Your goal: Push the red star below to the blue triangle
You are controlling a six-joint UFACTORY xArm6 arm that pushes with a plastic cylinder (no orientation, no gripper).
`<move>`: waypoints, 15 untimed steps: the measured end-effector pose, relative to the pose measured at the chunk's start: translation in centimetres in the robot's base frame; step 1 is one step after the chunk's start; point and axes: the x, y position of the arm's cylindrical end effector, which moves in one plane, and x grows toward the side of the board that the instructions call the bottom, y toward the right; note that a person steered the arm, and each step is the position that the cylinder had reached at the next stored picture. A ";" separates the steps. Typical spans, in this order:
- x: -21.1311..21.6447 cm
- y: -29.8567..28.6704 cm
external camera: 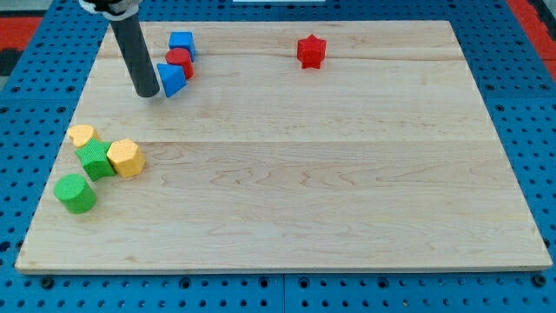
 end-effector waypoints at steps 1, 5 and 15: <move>3.0 1.5; -8.6 29.1; -10.6 13.3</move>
